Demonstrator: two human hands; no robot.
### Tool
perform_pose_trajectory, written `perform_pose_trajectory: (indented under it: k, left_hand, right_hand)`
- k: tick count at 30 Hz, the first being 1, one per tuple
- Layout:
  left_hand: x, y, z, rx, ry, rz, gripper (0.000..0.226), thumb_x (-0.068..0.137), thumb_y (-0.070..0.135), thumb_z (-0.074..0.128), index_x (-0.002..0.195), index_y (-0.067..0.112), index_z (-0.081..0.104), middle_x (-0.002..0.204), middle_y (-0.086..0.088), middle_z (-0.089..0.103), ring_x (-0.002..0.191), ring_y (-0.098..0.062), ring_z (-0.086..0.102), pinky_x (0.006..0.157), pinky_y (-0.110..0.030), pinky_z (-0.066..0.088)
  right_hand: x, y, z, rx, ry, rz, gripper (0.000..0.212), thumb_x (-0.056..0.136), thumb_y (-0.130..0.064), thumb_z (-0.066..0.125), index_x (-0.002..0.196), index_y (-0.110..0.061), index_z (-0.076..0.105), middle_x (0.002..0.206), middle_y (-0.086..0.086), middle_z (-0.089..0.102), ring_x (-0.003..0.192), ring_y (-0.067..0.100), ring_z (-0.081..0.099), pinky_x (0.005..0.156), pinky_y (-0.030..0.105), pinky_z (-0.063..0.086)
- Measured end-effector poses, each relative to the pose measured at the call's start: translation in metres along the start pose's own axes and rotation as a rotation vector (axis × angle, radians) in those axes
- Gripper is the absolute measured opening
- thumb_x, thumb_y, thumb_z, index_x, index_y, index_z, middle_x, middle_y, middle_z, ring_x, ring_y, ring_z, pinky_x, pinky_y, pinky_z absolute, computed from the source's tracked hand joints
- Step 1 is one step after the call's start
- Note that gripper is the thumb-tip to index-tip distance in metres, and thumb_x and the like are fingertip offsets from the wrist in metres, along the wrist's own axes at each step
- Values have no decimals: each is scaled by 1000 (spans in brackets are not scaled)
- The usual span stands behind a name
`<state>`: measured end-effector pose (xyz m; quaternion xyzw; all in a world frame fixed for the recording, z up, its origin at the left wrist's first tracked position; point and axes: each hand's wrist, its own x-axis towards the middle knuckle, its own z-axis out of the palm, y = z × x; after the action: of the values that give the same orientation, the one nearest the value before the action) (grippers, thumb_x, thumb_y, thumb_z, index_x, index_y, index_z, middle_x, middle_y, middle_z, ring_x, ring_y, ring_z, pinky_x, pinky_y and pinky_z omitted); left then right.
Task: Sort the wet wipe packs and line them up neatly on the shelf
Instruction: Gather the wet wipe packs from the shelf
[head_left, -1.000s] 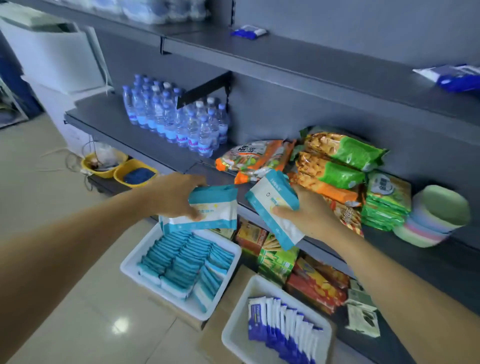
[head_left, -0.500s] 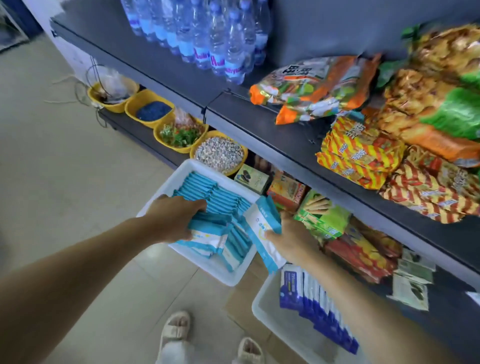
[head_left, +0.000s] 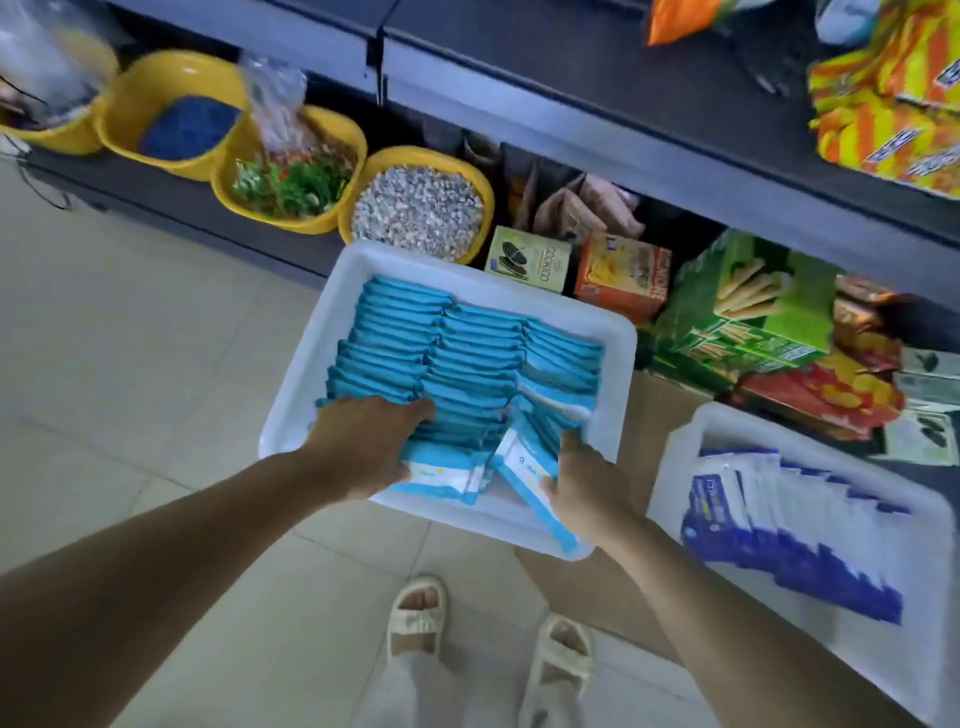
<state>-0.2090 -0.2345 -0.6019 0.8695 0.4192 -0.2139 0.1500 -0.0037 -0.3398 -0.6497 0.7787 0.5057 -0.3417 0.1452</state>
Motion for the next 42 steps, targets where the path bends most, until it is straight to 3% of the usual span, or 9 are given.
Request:
perform_pose_trajectory:
  k: [5,8,15,22,26,33,36,39,42]
  left_hand:
    - [31,-9,41,-26,44,34,54,86,37,62,132,32,36,108,0,63,100,-21,59,78,-30,39]
    - [44,-14,60,-22,37,42,56,86,39,62,133,32,34,109,-1,63,103,-23,60,86,-33,43]
    - [59,-14,74,-68,29,42,57,84,40,64,132,33,34,104,-2,63,95,-24,61,81,-33,45]
    - [71,-2,63,-32,5,51,60,85,41,64,135,31,32,107,-3,63,99,-25,60,80,-32,42]
    - [84,5,51,-32,-8,51,61,85,40,65,136,31,33,105,-4,63,100,-26,61,81,-33,44]
    - [135,43,19,-57,4,103,67,87,39,64,143,28,29,115,-4,64,105,-26,60,79,-33,44]
    - [170,65,9,-77,42,118,66,87,36,64,143,25,31,126,-6,59,115,-28,55,84,-35,43]
    - [202,86,8,-105,43,133,63,86,32,66,140,23,35,122,-8,60,112,-29,54,81,-34,38]
    - [222,99,14,-114,43,124,62,85,31,66,139,23,37,121,-10,59,114,-29,50,89,-37,38]
  right_hand:
    - [42,-4,34,-79,-121,25,62,93,-15,51,145,-4,20,134,17,48,115,32,54,88,38,47]
    - [60,-5,48,-78,-91,55,58,88,-5,54,139,-4,27,132,16,46,116,32,52,90,38,44]
    - [65,12,77,-201,53,-70,54,90,-29,60,130,-9,29,130,13,33,119,30,35,94,36,36]
    - [73,20,59,-383,-16,-199,51,87,-22,58,129,-10,32,126,13,41,112,30,43,93,38,34]
    - [74,29,35,-234,-3,-225,53,91,-34,56,131,-7,35,128,14,42,116,31,45,96,39,38]
    - [75,57,-24,100,283,-130,40,95,-24,51,132,-14,40,128,6,45,119,23,46,91,30,37]
    - [82,66,-32,183,321,-94,41,94,-23,54,132,-15,40,127,7,46,120,23,45,92,31,38]
    - [84,72,-30,225,368,-77,43,93,-22,54,132,-15,39,128,7,45,120,23,46,93,32,40]
    - [84,74,-26,223,385,-89,47,92,-25,55,134,-15,37,130,6,43,121,22,44,93,33,42]
